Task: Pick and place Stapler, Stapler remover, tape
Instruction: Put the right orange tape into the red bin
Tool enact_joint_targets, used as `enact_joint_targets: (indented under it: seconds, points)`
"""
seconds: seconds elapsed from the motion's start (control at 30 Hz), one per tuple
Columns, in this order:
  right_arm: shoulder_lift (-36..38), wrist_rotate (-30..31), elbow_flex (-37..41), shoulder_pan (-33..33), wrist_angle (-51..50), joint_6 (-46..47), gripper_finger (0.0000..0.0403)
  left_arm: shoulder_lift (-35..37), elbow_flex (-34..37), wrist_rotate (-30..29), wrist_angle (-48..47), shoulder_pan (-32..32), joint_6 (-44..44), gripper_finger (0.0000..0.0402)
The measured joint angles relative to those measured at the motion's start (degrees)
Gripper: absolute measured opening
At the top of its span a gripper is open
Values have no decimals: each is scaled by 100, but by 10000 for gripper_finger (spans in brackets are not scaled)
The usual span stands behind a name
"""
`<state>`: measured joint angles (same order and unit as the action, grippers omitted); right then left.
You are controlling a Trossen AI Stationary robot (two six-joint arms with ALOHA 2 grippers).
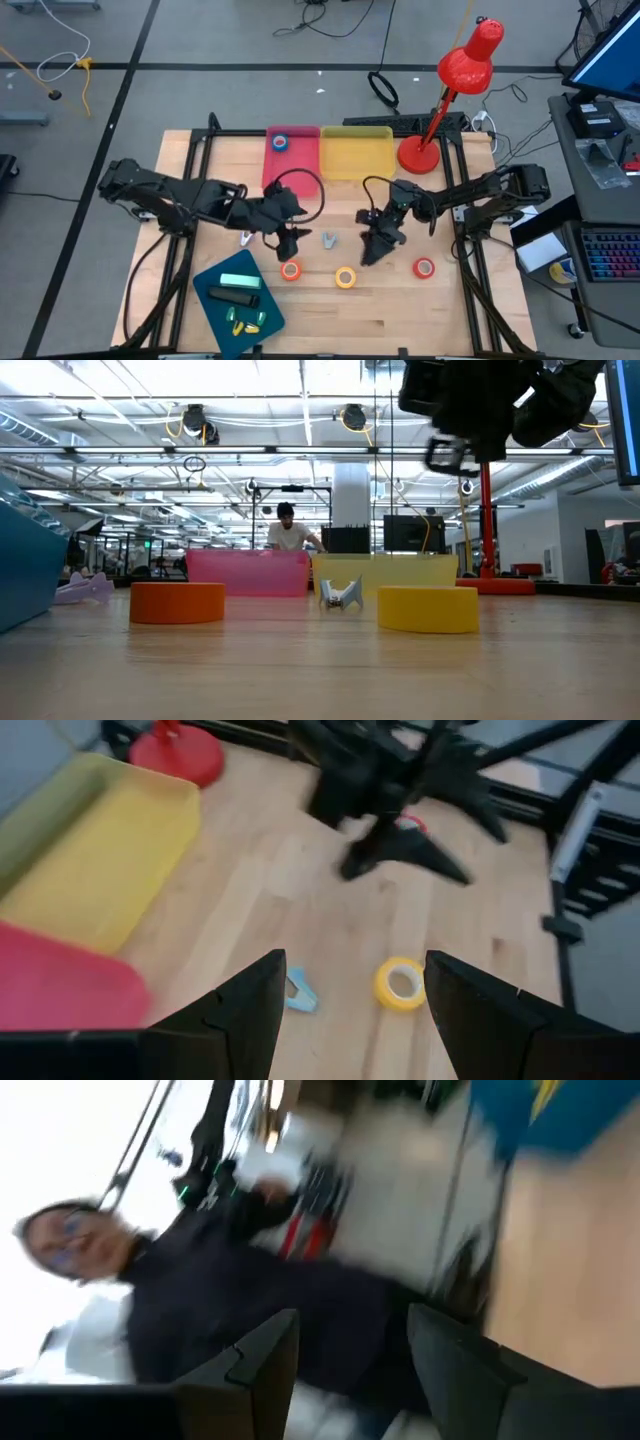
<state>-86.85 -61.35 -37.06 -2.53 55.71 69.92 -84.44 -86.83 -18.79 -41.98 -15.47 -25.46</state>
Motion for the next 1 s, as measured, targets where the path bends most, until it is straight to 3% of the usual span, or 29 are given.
enact_joint_targets:
  seconds: [0.1,0.27,0.33,0.47,0.57,0.77,1.0]
  points:
    - [210,-794,0,100,-448,886,180,6,80,-389,39,-167,-212,239]
    - [1095,-706,-4,374,-2776,1382,180,2,648,-555,557,-282,-540,239]
    - [1459,-340,7,515,-3633,1523,180,2,979,-558,1034,-306,-628,239]
    - [2047,479,2,832,-4153,1981,180,-4,1703,-496,2109,-312,-726,239]
    - [2464,1423,2,1114,-4733,2241,180,-2,2067,-461,2654,-304,-842,239]
    - [3353,2555,-4,1606,-6996,2296,156,-2,2223,-373,2843,-230,-795,239]
    - [4149,3142,-4,2049,-9337,2884,124,-2,2223,-359,2878,-93,-568,239]
